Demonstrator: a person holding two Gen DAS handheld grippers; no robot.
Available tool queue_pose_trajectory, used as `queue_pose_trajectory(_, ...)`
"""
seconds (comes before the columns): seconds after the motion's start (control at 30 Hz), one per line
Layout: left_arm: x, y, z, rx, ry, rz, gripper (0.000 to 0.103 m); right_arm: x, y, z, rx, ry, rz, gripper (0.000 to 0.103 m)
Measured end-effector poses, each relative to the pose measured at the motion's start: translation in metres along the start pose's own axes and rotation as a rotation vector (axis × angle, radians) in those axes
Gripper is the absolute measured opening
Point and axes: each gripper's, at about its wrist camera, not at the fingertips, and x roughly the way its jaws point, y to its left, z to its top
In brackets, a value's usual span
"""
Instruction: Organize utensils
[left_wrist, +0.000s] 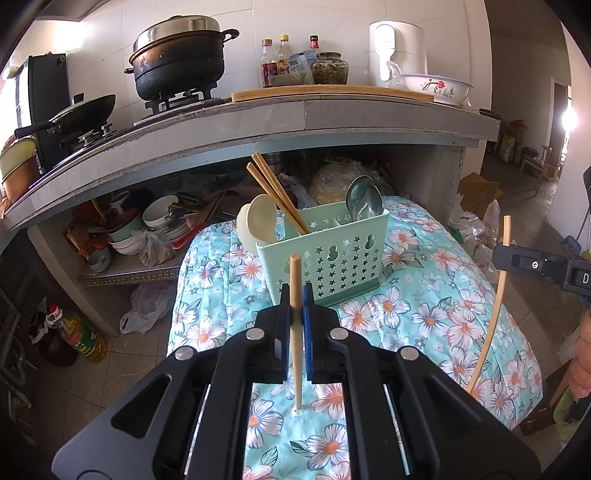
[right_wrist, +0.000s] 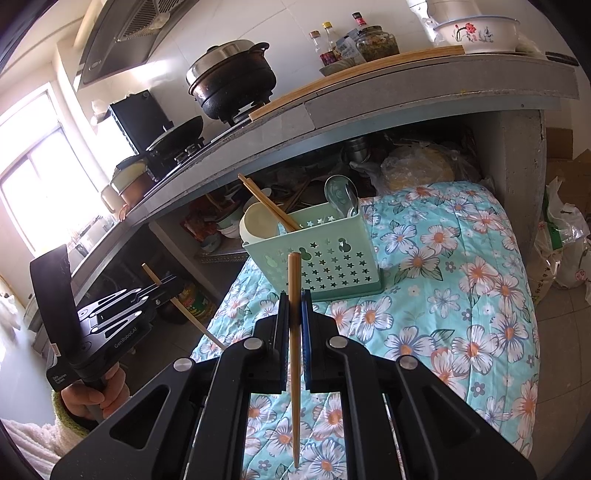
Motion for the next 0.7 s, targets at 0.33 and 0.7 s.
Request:
queue_pose_trajectory(0.33,0.0012,0.0002,-0.0003,0.001,0.000,0.000,0.005,-0.0005,-0.0006,0.0005,0.000,0.000,0.001,0.006)
queue_pose_trajectory(0.7,0.0013,0.0008,0.0020,-0.001,0.003,0.001,0.005,0.0001,-0.0022,0.0045,0.006,0.000,0.010,0.006)
